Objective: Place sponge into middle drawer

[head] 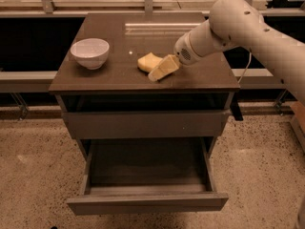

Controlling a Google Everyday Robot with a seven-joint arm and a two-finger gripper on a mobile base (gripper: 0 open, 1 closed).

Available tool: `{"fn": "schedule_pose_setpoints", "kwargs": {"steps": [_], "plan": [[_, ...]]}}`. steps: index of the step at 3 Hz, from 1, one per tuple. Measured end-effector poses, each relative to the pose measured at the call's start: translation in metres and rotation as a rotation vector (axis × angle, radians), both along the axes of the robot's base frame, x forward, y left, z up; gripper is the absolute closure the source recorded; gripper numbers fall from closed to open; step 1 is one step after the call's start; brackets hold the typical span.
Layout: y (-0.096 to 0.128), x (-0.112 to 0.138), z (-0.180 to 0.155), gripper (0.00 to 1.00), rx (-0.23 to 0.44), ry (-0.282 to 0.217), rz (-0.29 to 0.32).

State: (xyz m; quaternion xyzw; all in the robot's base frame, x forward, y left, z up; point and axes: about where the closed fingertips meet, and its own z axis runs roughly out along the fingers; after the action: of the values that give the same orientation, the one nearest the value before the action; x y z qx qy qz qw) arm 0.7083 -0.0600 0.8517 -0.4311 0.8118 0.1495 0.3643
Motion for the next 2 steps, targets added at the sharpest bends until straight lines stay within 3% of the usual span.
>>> {"fn": "schedule_pose_setpoints", "kwargs": {"steps": [2], "plan": [[0.0093,0.0066,-0.0197,0.59,0.01,0.021,0.006]]}}
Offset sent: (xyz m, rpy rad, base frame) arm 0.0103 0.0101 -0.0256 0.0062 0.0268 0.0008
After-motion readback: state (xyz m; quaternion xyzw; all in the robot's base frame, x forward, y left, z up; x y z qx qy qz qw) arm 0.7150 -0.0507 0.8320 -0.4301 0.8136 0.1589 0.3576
